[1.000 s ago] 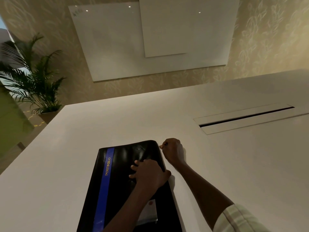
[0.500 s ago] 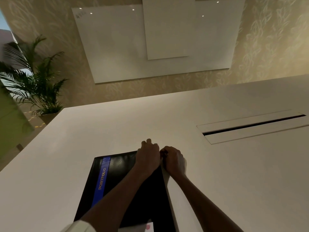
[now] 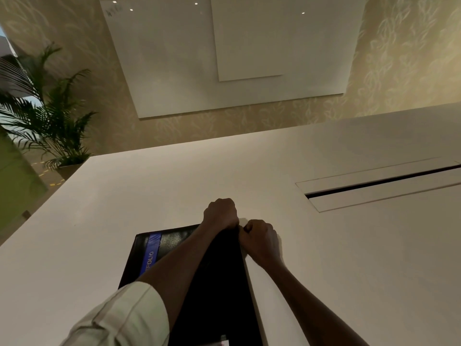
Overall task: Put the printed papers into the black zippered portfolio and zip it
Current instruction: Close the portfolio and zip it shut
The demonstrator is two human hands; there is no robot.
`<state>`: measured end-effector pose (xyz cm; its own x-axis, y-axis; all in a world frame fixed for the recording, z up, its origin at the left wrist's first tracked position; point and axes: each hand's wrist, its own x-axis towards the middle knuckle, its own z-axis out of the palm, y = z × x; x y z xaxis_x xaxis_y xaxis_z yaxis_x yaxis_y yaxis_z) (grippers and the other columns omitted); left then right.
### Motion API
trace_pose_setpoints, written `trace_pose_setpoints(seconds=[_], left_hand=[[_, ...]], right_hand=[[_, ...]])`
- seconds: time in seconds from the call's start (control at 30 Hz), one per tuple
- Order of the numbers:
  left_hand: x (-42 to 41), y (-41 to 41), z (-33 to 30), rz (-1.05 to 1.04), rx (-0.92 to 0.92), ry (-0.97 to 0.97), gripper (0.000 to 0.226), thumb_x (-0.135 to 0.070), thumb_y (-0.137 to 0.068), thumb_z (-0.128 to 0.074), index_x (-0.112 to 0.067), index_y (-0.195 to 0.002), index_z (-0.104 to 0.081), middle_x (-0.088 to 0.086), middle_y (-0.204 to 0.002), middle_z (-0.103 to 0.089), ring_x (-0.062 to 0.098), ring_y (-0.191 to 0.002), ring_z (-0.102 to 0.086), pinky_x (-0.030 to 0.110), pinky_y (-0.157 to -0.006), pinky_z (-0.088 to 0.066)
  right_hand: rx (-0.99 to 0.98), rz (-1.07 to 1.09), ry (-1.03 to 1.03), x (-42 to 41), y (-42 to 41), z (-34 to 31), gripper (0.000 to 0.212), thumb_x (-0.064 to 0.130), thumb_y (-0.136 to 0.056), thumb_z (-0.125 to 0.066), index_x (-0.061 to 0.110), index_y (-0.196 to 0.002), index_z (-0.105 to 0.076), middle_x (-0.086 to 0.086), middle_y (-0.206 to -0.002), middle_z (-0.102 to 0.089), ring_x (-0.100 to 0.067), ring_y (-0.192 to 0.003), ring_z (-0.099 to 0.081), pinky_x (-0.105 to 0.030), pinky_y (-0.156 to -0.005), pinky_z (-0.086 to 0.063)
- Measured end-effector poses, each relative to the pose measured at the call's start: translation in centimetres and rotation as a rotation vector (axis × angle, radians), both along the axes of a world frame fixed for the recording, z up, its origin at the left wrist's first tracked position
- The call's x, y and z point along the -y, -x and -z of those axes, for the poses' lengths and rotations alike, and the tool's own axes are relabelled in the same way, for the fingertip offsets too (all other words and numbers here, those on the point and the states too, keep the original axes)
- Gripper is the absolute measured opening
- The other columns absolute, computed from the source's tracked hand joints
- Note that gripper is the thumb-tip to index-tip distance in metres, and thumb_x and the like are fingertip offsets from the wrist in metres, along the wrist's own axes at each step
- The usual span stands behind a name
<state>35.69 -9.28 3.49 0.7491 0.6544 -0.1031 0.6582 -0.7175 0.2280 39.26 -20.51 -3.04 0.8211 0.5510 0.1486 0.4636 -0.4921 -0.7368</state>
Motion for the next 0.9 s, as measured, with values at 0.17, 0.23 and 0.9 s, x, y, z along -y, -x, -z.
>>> trace_pose_setpoints(seconds=[0.17, 0.23, 0.9], left_hand=[[-0.1, -0.8, -0.3, -0.023, -0.022, 0.046, 0.029, -0.015, -0.072, -0.074, -0.012, -0.060, -0.049, 0.013, -0.093, -0.068, 0.032, -0.091, -0.066, 0.029, -0.066, -0.048], [0.1, -1.0, -0.3, -0.029, -0.014, 0.024, 0.030, -0.011, -0.075, -0.070, -0.013, -0.058, -0.045, 0.011, -0.086, -0.064, 0.031, -0.092, -0.065, 0.029, -0.065, -0.046], [-3.7, 1.0, 0.4, -0.464, 0.175, 0.209, 0.012, -0.015, -0.074, -0.065, -0.009, -0.079, -0.057, 0.011, -0.104, -0.067, 0.031, -0.099, -0.064, 0.030, -0.067, -0.042]], right_hand=[[0.065, -0.117, 0.193, 0.7, 0.5, -0.3, 0.031, 0.044, -0.077, -0.052, 0.016, -0.067, -0.054, 0.002, -0.066, -0.061, -0.025, -0.062, -0.058, -0.031, -0.056, -0.042], [0.050, -0.152, 0.190, 0.9, 0.3, -0.3, 0.034, 0.048, -0.077, -0.050, 0.016, -0.072, -0.058, 0.000, -0.071, -0.064, -0.026, -0.067, -0.061, -0.033, -0.060, -0.046], [0.103, -0.156, 0.145, 0.7, 0.3, 0.2, 0.048, 0.070, -0.076, -0.054, 0.022, -0.069, -0.056, 0.006, -0.075, -0.066, -0.018, -0.076, -0.064, -0.031, -0.066, -0.048]])
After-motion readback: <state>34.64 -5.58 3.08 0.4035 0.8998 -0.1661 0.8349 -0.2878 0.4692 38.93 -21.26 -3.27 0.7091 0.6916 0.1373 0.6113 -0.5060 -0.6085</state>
